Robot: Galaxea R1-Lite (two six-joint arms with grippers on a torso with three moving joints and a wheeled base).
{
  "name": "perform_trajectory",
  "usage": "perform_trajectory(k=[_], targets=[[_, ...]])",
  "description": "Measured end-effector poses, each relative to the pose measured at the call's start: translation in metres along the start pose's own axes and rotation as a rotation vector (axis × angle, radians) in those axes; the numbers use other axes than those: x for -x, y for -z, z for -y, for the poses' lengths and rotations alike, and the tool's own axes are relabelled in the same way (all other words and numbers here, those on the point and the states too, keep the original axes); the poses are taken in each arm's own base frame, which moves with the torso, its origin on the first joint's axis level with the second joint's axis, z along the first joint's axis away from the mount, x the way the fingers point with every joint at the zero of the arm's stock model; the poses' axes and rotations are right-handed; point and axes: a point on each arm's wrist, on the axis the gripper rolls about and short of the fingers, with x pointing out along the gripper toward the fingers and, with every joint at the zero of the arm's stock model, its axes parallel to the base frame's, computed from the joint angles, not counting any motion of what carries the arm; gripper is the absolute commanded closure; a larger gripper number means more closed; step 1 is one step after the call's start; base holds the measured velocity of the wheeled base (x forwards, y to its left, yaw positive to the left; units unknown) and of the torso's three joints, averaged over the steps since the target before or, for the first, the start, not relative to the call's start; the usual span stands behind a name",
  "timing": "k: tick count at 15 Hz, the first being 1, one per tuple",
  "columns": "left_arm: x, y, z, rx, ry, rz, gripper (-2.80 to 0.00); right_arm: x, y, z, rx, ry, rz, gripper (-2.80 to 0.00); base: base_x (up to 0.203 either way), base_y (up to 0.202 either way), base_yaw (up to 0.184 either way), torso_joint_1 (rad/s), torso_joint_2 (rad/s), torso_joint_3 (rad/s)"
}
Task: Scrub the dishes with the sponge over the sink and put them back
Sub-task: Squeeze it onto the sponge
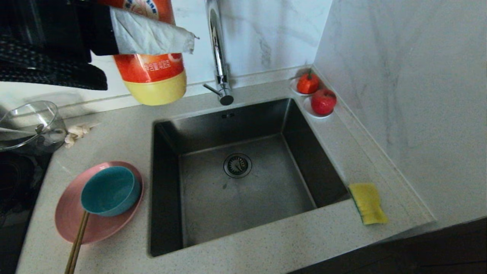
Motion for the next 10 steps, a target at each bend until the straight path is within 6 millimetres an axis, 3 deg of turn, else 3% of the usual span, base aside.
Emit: perform_trajectory(k=[5,10], targets=[[-0.024,-0.005,0.019,-0.012,0.094,0.001,0.0,0.0,0.0,0.0,-0.001,0.0,0.0,0.0,0.0,0.0,0.0,0.0,0.0,0.0],[-0.054,0.01,0.038,-0.063,0.157,-0.077,0.0,0.0,0.0,0.0,0.0,0.0,0.0,0.0,0.0,0.0,0.0,0.0,0.0,0.0]])
